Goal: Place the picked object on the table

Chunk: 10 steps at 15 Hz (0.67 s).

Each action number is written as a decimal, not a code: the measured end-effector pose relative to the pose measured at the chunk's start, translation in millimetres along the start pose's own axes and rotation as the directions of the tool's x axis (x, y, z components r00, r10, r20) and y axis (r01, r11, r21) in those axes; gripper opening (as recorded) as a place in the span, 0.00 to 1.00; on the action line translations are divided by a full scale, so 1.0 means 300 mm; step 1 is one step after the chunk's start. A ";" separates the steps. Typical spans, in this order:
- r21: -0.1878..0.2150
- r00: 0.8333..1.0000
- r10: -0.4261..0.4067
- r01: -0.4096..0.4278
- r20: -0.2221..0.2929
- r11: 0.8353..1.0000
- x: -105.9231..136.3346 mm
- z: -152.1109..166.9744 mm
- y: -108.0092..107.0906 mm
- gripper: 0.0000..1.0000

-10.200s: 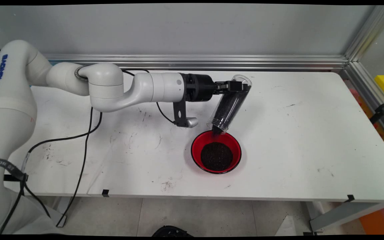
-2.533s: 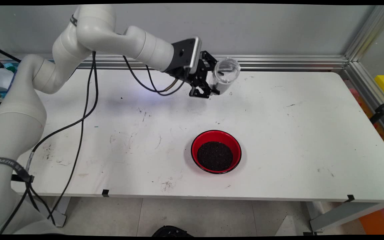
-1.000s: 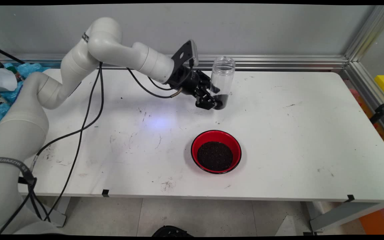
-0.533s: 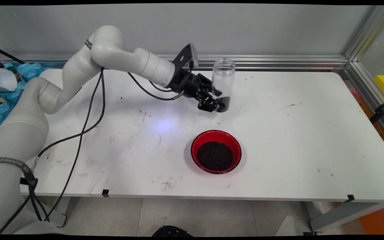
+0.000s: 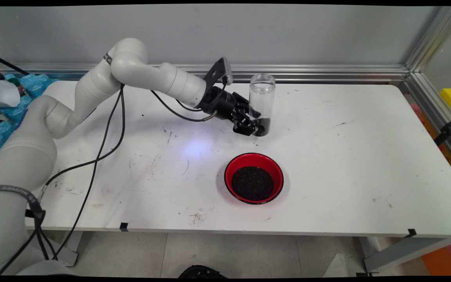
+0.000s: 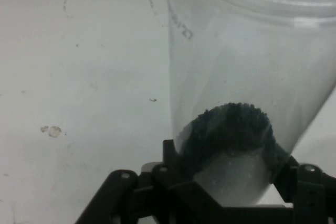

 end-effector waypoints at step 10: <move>-0.012 1.000 0.022 -0.022 0.017 1.000 -0.048 0.055 -0.017 0.00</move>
